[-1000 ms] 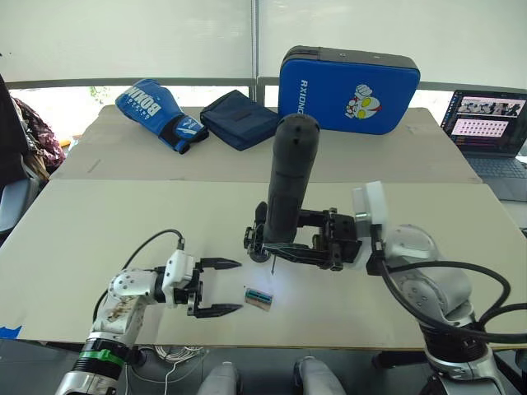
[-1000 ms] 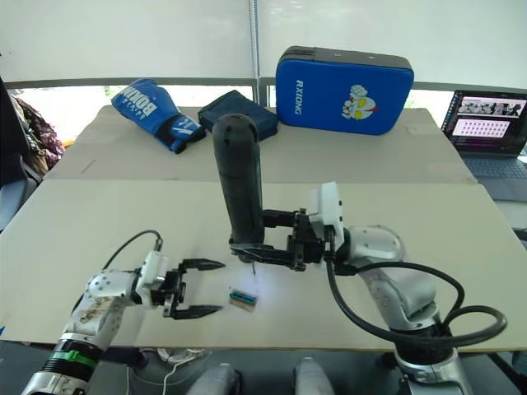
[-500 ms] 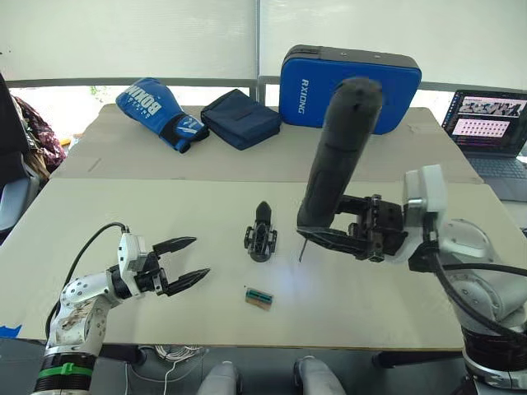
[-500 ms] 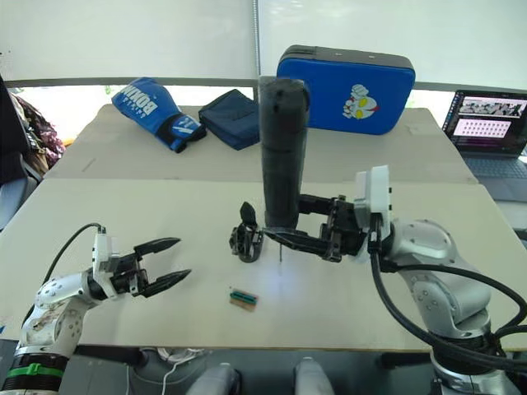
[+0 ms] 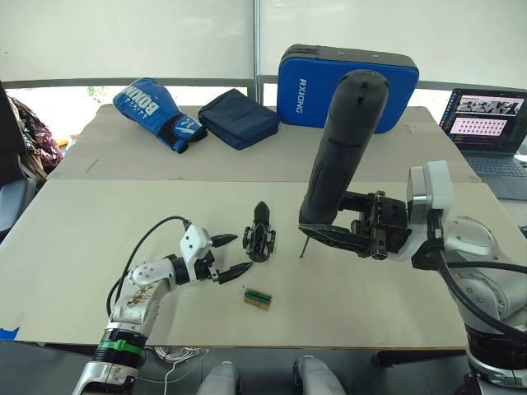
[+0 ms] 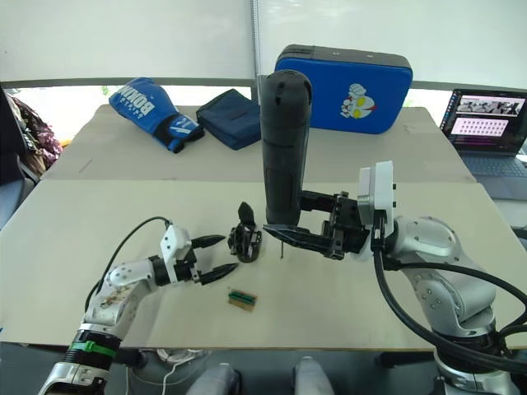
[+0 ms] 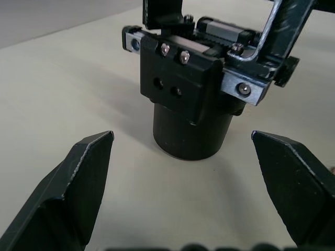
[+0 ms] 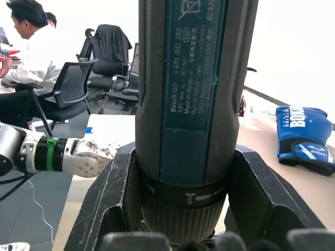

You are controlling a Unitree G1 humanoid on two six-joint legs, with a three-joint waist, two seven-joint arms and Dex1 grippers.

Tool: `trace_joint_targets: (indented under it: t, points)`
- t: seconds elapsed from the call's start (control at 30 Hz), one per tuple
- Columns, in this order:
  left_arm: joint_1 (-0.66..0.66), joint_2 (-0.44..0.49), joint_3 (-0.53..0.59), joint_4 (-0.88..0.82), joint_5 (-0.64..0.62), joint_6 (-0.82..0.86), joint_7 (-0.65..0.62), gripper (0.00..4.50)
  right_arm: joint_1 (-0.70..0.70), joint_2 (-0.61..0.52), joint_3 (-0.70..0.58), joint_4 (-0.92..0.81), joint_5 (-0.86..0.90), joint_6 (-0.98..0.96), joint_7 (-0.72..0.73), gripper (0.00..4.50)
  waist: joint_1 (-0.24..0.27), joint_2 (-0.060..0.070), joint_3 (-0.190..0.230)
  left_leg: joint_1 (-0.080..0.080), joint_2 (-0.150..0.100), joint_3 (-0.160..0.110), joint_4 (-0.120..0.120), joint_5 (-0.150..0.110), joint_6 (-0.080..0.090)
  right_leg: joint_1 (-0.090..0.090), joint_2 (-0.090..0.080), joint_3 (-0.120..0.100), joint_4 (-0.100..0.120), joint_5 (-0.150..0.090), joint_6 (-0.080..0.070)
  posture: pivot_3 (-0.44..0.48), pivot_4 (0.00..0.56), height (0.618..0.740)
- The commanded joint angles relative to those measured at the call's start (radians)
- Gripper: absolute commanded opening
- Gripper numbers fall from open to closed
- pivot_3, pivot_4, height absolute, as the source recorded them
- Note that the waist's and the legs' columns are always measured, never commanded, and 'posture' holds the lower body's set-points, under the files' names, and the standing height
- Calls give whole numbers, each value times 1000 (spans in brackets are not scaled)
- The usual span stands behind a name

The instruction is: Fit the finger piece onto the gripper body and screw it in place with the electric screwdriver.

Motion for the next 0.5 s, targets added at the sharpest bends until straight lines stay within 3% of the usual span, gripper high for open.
trace_joint_targets:
  t: [0.03, 0.2, 0.5]
  points:
    - [-28, -17, -29, 26, 26, -30, -5, 4477, -18, -3, -25, -40, 22, -13, -10, 1915, 4, 0, 0, 0, 0, 0, 0, 0, 0, 0, 0, 0, 0, 0, 0, 0, 150, 740]
    - [-80, -63, -50, 152, 65, -105, 8, 4477, -19, -1, -17, -40, 18, -14, -19, 1915, 13, 0, 0, 1, -2, 0, 1, 0, 0, 2, -1, 0, 0, 0, 0, 0, 150, 740]
    - [-101, -113, -74, 198, 97, -154, 12, 4477, -18, -3, -11, -45, 15, -13, -29, 1915, 29, 0, 0, 1, -2, 0, 3, 0, 0, 3, -1, 0, 0, 0, 1, 0, 150, 740]
